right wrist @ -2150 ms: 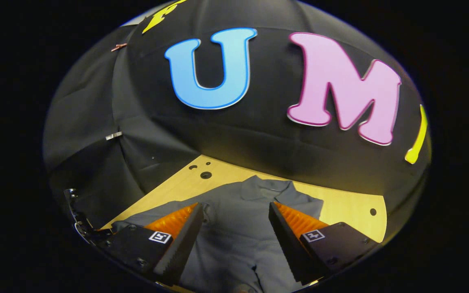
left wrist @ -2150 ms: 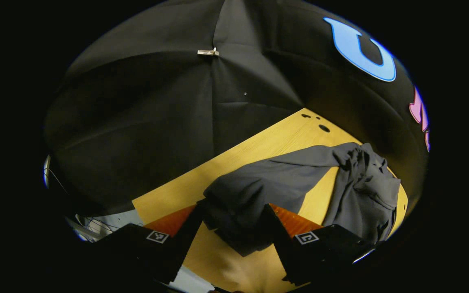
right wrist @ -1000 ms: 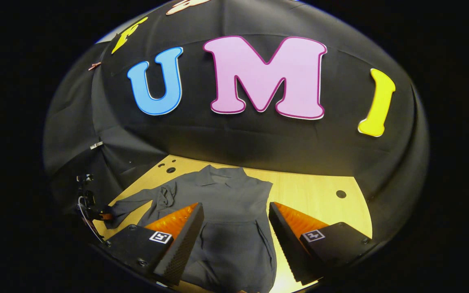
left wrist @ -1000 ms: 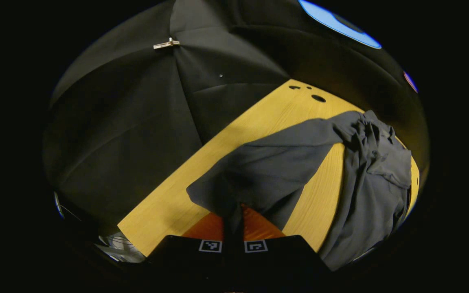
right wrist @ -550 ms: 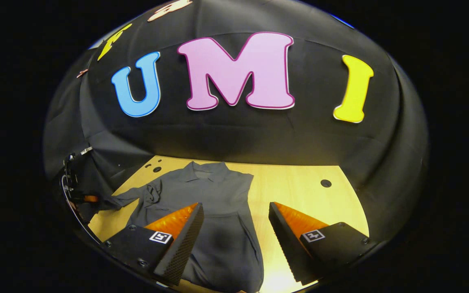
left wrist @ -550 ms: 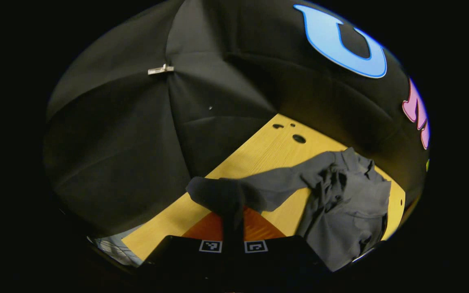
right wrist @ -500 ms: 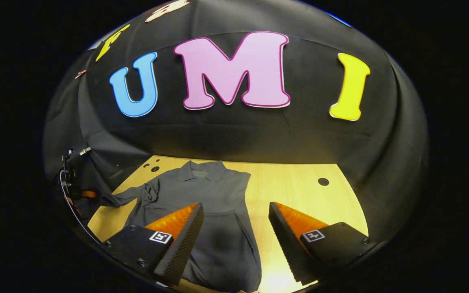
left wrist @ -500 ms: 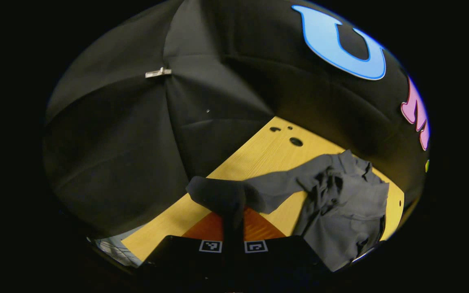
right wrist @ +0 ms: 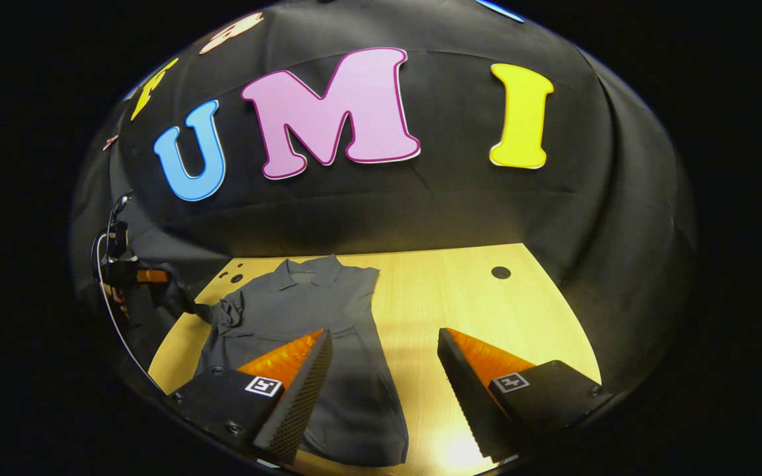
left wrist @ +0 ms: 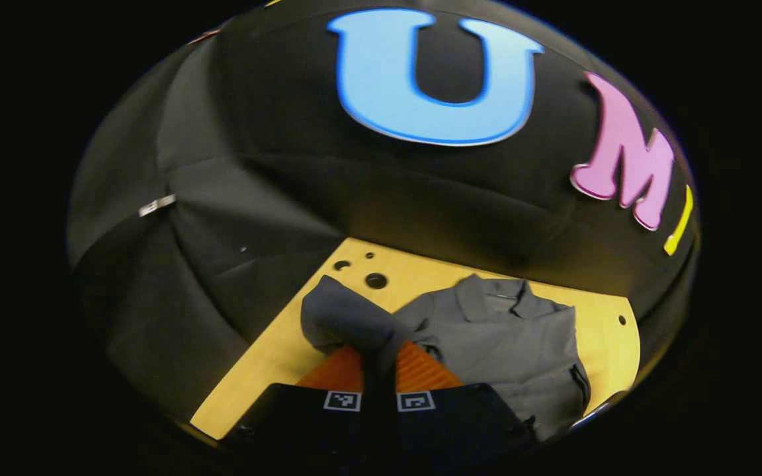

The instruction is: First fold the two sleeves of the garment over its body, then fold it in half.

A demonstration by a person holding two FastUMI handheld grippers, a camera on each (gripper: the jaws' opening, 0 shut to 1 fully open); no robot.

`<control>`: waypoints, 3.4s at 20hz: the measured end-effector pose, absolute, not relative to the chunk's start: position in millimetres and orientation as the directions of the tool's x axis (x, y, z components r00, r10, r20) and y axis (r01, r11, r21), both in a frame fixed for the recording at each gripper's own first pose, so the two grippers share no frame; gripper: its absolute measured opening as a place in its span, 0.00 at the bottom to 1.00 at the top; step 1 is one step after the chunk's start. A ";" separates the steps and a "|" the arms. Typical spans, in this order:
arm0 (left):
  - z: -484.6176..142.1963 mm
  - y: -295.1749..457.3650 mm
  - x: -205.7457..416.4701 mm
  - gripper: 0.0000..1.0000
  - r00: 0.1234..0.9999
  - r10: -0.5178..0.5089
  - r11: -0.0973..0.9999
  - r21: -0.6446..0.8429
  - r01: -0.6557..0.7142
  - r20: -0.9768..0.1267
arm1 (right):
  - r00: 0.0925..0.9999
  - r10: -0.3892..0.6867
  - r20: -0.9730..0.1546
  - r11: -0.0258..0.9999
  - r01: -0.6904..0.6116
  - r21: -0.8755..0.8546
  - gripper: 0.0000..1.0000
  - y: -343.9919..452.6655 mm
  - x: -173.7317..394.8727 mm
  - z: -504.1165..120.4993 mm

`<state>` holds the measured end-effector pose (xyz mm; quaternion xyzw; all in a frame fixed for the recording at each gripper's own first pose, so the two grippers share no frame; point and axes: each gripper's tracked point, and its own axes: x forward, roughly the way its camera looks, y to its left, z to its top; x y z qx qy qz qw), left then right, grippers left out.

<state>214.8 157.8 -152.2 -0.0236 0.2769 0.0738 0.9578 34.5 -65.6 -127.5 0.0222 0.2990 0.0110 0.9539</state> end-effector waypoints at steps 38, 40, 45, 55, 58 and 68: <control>-267.3 24.8 117.1 0.96 0.665 -0.117 0.990 -0.034 0.136 -0.738 | 0.600 0.078 -0.796 0.995 0.005 0.101 0.99 -77.2 -31.0 -241.6; -278.9 56.0 80.4 0.96 0.650 -0.069 0.992 0.016 0.124 -0.757 | 0.538 0.086 -0.839 0.996 -0.016 0.092 0.99 -65.3 -43.3 -266.1; -317.7 113.7 -4.0 0.92 0.584 0.015 0.998 0.049 0.043 -0.812 | 0.397 0.068 -0.915 0.997 -0.003 0.073 0.99 -55.9 -73.6 -324.4; -372.2 157.6 -70.8 0.96 0.482 0.074 0.997 0.052 -0.061 -0.873 | 0.303 -0.027 -0.952 0.999 0.029 -0.019 0.99 -66.9 -90.4 -361.1; -373.5 153.3 -69.5 0.96 0.488 0.070 0.998 0.060 -0.036 -0.870 | 0.276 -0.026 -0.961 1.000 0.019 -0.022 0.99 -64.6 -95.1 -366.0; -381.3 112.0 -59.5 0.65 0.476 0.043 0.998 0.064 0.027 -0.878 | 0.247 -0.051 -0.968 0.999 0.002 -0.052 0.67 -52.9 -99.9 -366.1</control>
